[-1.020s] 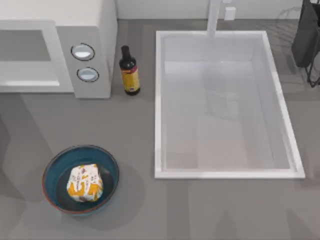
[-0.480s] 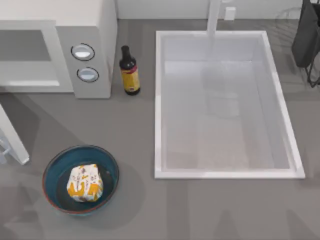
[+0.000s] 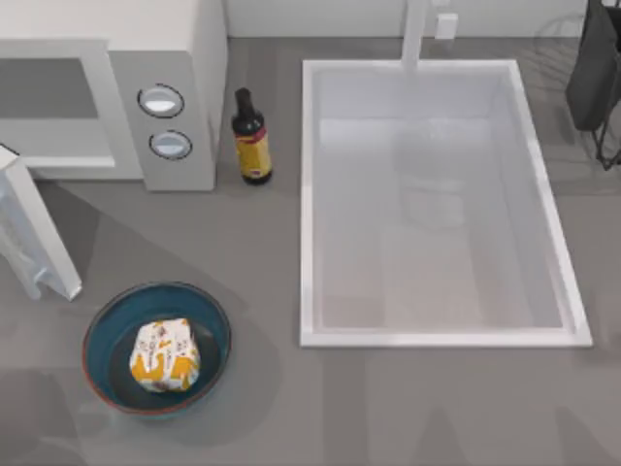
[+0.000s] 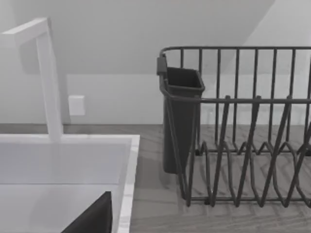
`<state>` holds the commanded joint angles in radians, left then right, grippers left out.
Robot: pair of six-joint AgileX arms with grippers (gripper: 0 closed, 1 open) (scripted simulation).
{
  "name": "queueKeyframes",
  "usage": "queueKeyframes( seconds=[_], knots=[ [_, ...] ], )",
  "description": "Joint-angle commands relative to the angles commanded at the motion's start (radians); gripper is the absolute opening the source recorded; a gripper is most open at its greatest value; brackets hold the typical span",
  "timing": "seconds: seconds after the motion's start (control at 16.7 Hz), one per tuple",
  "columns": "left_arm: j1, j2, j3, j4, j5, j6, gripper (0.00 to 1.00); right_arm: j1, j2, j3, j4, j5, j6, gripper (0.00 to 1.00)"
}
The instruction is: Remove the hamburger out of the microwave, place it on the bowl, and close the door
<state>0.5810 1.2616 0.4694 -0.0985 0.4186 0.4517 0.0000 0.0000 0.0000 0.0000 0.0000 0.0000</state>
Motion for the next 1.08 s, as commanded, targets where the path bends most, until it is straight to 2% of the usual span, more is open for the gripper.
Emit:
queueKeyframes(
  seconds=[0.24,0.54,0.66,0.78,1.08],
  knots=[
    [-0.11,-0.044,-0.028,0.005,-0.079,-0.09,0.0,0.0,0.0,0.0,0.0,0.0,0.0,1.0],
    [-0.388,-0.146,-0.092,0.016,-0.25,-0.285,0.0,0.0,0.0,0.0,0.0,0.0,0.0,1.0],
    [-0.468,-0.183,-0.114,0.02,-0.309,-0.351,0.0,0.0,0.0,0.0,0.0,0.0,0.0,1.0],
    [-0.505,-0.203,-0.126,0.022,-0.341,-0.387,0.0,0.0,0.0,0.0,0.0,0.0,0.0,1.0],
    [-0.505,-0.198,-0.122,0.023,-0.34,-0.39,0.0,0.0,0.0,0.0,0.0,0.0,0.0,1.0]
  ],
)
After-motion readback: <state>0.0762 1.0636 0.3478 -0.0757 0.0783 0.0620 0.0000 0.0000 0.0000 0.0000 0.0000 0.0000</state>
